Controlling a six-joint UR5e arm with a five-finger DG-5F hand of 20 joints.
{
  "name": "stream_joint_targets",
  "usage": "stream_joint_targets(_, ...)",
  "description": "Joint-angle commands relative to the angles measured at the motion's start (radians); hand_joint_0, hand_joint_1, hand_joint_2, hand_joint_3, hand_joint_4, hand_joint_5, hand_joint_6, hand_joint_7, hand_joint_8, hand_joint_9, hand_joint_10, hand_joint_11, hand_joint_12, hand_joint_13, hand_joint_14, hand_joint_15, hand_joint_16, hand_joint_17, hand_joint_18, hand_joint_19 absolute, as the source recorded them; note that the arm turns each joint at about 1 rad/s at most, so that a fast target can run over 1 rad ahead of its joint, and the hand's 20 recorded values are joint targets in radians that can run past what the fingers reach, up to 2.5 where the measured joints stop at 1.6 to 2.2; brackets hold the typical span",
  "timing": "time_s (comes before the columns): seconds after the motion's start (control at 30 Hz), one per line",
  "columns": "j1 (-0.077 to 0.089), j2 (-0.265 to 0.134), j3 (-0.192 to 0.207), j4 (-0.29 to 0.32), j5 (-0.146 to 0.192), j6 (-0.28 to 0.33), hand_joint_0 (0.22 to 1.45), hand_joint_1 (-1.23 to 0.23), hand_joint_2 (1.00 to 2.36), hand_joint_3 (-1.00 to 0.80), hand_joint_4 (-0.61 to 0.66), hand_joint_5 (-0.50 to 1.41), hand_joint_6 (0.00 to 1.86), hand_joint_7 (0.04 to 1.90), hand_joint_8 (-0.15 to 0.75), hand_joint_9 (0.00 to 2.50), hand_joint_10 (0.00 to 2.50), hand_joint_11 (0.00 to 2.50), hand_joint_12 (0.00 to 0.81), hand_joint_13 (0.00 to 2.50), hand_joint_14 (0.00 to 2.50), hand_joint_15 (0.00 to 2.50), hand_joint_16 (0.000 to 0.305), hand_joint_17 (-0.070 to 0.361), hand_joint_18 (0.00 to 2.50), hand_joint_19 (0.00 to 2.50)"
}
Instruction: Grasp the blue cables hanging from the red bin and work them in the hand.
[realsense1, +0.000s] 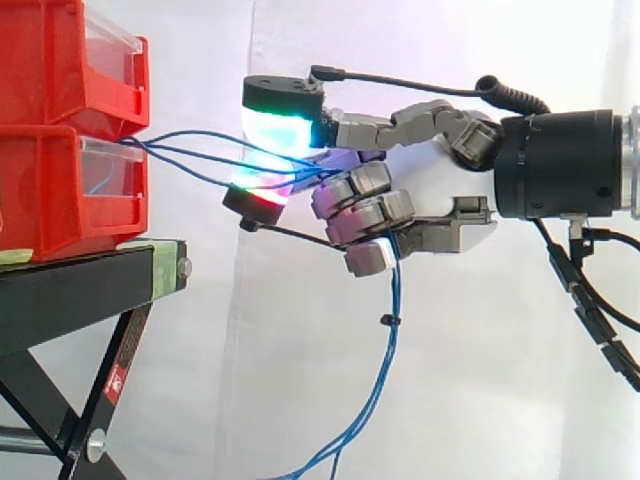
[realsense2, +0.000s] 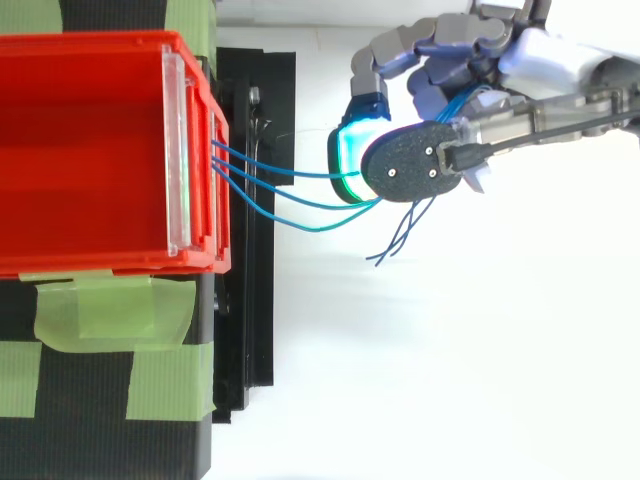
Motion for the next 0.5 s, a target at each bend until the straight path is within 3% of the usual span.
stream_joint_targets(0.0,0.0,0.0,0.001,-0.003,0.0,0.0,0.95,-0.59,1.02,-0.21,0.23,0.23,0.65,1.32,0.451,0.63,2.5,2.5,0.507,0.94,2.5,1.81,0.039,0.088,1.44,0.98)
stream_joint_targets(0.47,0.0,0.0,0.001,-0.003,0.0,0.0,0.95,-0.59,1.02,-0.22,0.23,0.22,0.65,1.32,0.454,0.63,2.5,2.5,0.506,0.94,2.5,1.82,0.039,0.089,1.44,0.97)
